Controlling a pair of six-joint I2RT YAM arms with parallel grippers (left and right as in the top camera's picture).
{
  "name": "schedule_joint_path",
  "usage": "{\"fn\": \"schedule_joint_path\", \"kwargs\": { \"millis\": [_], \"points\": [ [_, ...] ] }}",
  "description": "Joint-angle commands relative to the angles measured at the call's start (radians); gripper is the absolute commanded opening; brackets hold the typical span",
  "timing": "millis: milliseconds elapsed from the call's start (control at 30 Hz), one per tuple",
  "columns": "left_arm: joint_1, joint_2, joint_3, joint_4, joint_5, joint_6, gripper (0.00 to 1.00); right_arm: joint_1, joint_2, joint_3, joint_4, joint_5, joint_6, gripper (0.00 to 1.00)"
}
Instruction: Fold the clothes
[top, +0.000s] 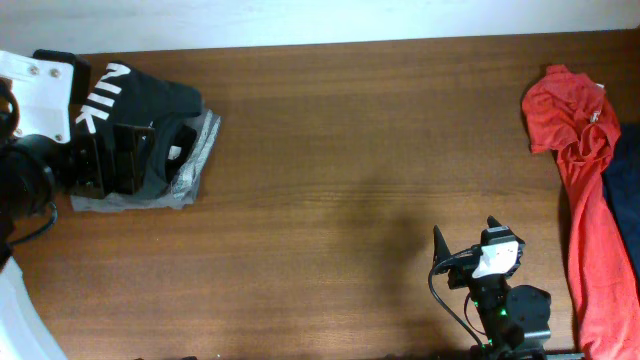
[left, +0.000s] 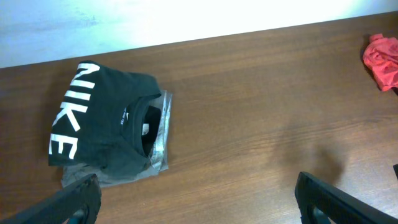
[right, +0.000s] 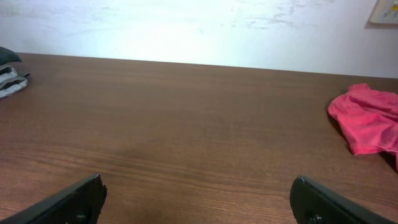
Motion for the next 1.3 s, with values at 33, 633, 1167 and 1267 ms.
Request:
{"fn": "schedule_joint_path", "kwargs": {
  "millis": [33,633,1167,1267],
  "points": [
    [-0.002,-0.004,0.001,0.002,0.010,-0.010,0.99,-0.006,-0.008,-0.009,0.005,0.001,0.007,0.99],
    [-0.072,-0.101,-0.259,0.321,0.013,-0.010,0.99,-0.006,-0.008,-0.009,0.005,0.002,0.007,0.99],
    [-0.211,-0.831,-1.653,1.273,-0.047,-0.010,0.99,-0.006,-0.008,-0.009,0.005,0.002,0.007,0.99],
    [-0.212,-0.985,-1.827,1.398,-0.058,-0.011,0.99,-0.006,-0.008,-0.009,0.005,0.002,0.007,0.99]
  ]
}}
